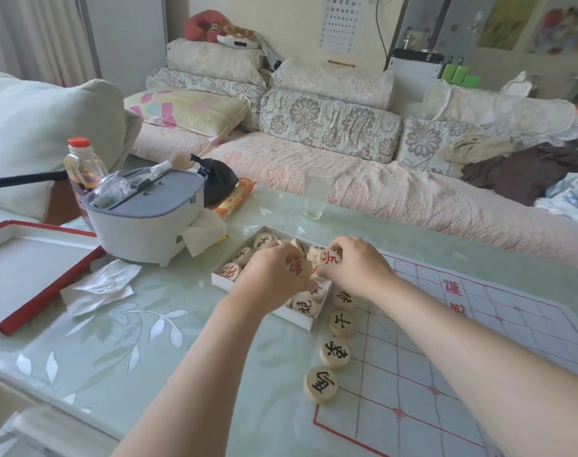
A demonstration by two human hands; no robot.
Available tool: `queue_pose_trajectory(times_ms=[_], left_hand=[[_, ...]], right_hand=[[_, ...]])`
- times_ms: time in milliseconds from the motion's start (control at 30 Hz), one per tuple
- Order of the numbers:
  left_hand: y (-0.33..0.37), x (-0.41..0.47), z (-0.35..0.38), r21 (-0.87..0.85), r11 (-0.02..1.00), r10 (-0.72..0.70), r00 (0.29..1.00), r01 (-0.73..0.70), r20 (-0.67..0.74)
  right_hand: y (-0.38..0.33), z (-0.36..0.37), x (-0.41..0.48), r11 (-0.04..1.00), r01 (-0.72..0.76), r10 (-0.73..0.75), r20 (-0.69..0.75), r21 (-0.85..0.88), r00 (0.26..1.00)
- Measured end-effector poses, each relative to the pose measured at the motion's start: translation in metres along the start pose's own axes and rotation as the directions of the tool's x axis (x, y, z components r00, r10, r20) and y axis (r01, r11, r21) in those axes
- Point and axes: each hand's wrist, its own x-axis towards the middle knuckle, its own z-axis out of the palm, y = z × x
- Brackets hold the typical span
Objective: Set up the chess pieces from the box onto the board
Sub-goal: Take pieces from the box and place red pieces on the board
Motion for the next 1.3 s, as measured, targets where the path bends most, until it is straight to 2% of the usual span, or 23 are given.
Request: queue_pose_trajectory(times_ms=[167, 367, 500, 600, 867, 1067, 1200, 1300], left_hand=[[0.056, -0.009, 0.035, 0.005, 0.996, 0.091, 0.991, -0.092, 0.096], [0.133, -0.027, 0.093, -0.024, 0.967, 0.255, 0.949, -0.255, 0.186], [0.17, -0.039, 0.128, -0.062, 0.96, 0.281, 0.916, -0.275, 0.287], [0.187, -0.047, 0.152, -0.051, 0.964, 0.261, 0.891, -0.261, 0.371], [0.19, -0.06, 0.193, 0.045, 0.963, 0.199, 0.815, -0.265, 0.544], [0.186, -0.053, 0.194, 0.065, 0.959, 0.187, 0.786, -0.277, 0.589], [0.19, -0.05, 0.19, 0.064, 0.963, 0.185, 0.819, -0.26, 0.543], [0.198, -0.052, 0.188, -0.042, 0.975, 0.211, 0.847, -0.219, 0.488]], right_hand=[[0.066, -0.045, -0.05, 1.0, -0.009, 0.008, 0.029, 0.018, 1.0], [0.165, -0.101, -0.129, 0.973, -0.209, 0.209, 0.011, 0.093, 0.978], [0.22, -0.116, -0.171, 0.933, -0.334, 0.34, -0.024, 0.13, 0.94], [0.248, -0.116, -0.189, 0.918, -0.379, 0.381, 0.005, 0.119, 0.924], [0.267, -0.098, -0.186, 0.927, -0.361, 0.36, 0.022, 0.1, 0.933], [0.263, -0.087, -0.174, 0.945, -0.315, 0.311, 0.057, 0.093, 0.949], [0.263, -0.078, -0.173, 0.95, -0.299, 0.293, 0.073, 0.094, 0.953], [0.261, -0.085, -0.173, 0.944, -0.303, 0.3, 0.043, 0.134, 0.953]])
